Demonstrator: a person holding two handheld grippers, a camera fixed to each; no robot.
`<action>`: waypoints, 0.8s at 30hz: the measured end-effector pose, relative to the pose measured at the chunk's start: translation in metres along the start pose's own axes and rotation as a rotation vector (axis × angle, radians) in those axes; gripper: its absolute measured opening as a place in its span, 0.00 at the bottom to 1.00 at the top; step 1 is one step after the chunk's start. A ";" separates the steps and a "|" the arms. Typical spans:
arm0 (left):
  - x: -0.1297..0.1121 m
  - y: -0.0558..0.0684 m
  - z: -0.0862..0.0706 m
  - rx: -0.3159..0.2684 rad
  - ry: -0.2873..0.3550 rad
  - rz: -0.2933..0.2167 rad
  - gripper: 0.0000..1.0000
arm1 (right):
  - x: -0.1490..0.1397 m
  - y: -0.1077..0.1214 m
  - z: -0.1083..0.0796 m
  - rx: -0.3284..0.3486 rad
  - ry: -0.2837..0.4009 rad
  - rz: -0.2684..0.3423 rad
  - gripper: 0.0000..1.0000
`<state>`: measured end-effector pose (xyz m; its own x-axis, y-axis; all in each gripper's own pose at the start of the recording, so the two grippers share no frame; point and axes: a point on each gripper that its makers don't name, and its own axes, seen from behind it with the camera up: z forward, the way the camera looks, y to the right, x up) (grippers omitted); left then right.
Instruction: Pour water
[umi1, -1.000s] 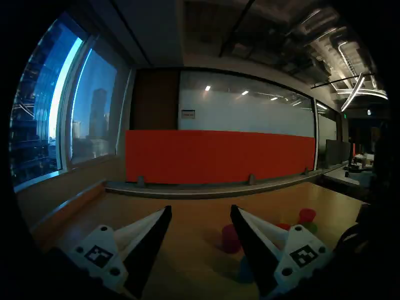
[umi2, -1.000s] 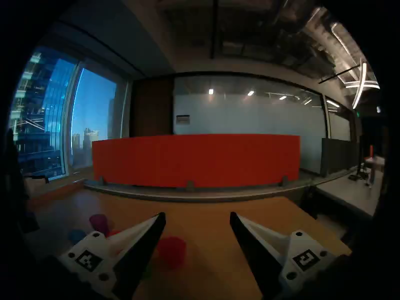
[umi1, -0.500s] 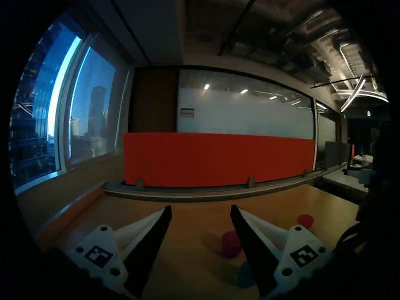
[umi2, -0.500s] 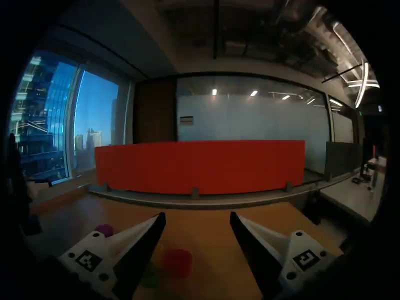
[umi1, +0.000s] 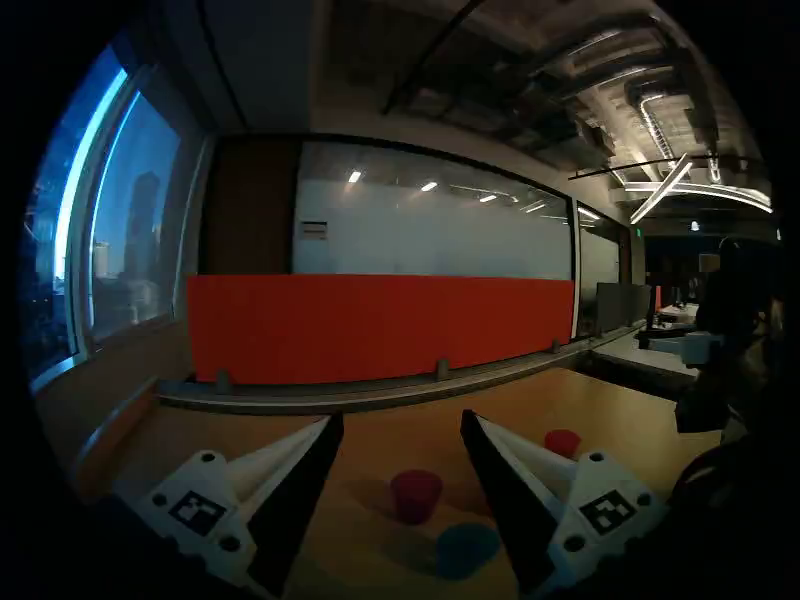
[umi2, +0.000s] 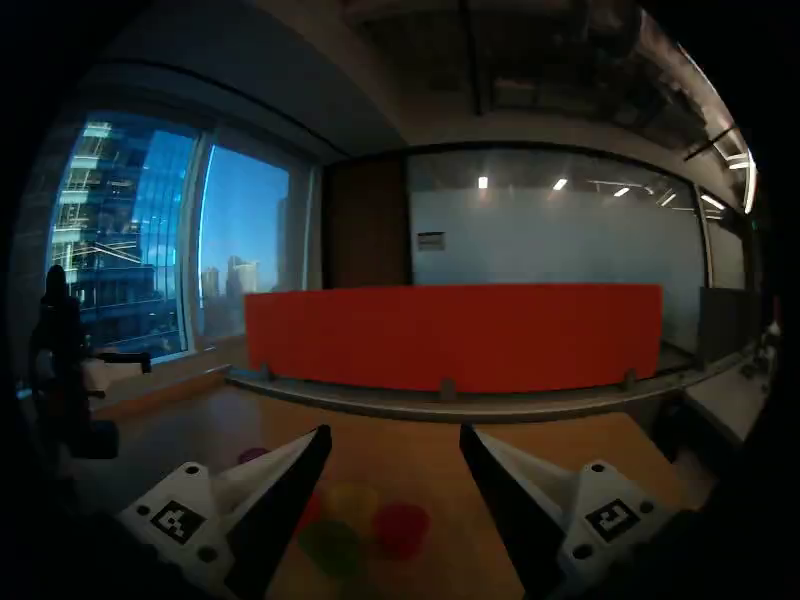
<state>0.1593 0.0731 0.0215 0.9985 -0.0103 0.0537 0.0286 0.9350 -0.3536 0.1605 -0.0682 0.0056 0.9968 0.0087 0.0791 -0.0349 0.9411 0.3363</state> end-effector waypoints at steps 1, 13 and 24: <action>0.000 0.004 0.000 -0.016 -0.002 0.003 0.87 | 0.001 -0.004 0.000 0.018 -0.002 0.000 0.99; 0.001 0.045 0.002 -0.195 -0.019 -0.008 0.87 | 0.010 -0.050 0.001 0.220 -0.010 0.026 0.99; -0.002 0.054 0.007 -0.246 -0.045 0.008 0.87 | 0.008 -0.055 0.005 0.265 -0.040 0.009 0.99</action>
<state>0.1587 0.1258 0.0091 0.9958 0.0180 0.0892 0.0363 0.8207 -0.5703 0.1704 -0.1213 -0.0076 0.9929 -0.0017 0.1186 -0.0666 0.8199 0.5686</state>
